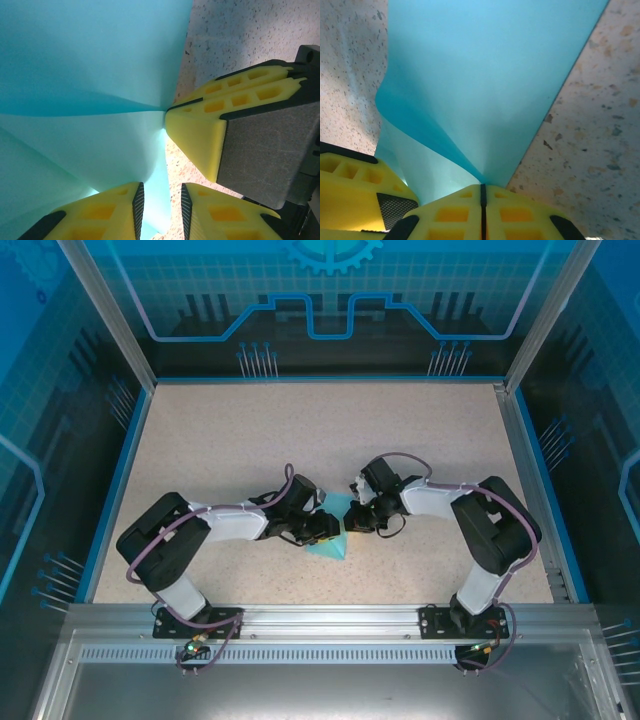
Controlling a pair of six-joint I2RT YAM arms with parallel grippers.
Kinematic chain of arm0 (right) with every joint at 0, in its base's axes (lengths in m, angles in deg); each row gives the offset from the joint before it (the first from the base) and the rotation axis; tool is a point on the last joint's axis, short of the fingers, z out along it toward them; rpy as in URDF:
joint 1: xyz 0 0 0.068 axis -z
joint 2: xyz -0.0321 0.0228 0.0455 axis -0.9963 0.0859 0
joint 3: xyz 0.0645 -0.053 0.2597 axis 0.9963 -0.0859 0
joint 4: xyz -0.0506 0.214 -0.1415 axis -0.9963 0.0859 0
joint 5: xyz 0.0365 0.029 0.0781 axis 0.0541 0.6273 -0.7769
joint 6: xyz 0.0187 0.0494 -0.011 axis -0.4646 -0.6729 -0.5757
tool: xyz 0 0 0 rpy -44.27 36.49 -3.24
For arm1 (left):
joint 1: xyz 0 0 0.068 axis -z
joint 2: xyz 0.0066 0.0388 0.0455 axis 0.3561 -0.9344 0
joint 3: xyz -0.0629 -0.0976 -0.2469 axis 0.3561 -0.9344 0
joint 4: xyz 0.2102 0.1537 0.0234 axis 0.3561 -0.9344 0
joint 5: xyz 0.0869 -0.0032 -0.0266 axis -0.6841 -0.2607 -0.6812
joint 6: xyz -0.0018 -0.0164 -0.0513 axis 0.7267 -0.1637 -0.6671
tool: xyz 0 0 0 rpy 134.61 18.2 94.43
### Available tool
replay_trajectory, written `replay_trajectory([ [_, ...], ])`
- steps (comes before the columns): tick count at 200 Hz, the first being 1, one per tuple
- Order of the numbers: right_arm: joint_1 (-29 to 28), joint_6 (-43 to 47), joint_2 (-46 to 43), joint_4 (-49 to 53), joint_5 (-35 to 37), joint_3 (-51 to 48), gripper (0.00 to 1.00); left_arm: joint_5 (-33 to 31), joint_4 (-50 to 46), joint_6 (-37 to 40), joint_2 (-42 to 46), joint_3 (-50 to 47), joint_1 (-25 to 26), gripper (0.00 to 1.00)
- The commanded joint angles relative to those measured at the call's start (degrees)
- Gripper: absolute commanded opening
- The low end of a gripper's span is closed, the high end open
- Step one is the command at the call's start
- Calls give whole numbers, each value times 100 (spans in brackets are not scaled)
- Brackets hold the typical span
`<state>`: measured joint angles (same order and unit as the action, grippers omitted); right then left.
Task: Fold a paper plane with a square sheet of paper (pick it up from the middle)
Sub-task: Fold the triangle a second time at the center of the table.
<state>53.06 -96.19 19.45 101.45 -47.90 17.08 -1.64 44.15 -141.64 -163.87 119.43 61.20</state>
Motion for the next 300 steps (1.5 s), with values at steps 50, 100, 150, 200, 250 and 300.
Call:
replay_trajectory([
  [50, -105, 134, 106, 162, -11, 118, 9, 322, 285, -72, 198, 52, -18, 29],
  [100, -139, 154, 119, 174, -34, 121, 9, 359, 613, -228, 229, -135, -9, 29],
  [150, -142, 128, 129, 222, 66, 121, 9, 280, 453, -249, -62, -121, 8, 25],
  [200, -147, 114, 125, 238, 121, 120, 9, 184, 354, -240, -132, -191, 32, 19],
  [250, -145, 110, 71, 259, 159, 113, 9, 210, 350, -253, -277, -199, 76, 17],
  [300, -148, 118, 63, 268, 248, 113, 9, 216, 397, -275, -319, -222, 100, 17],
])
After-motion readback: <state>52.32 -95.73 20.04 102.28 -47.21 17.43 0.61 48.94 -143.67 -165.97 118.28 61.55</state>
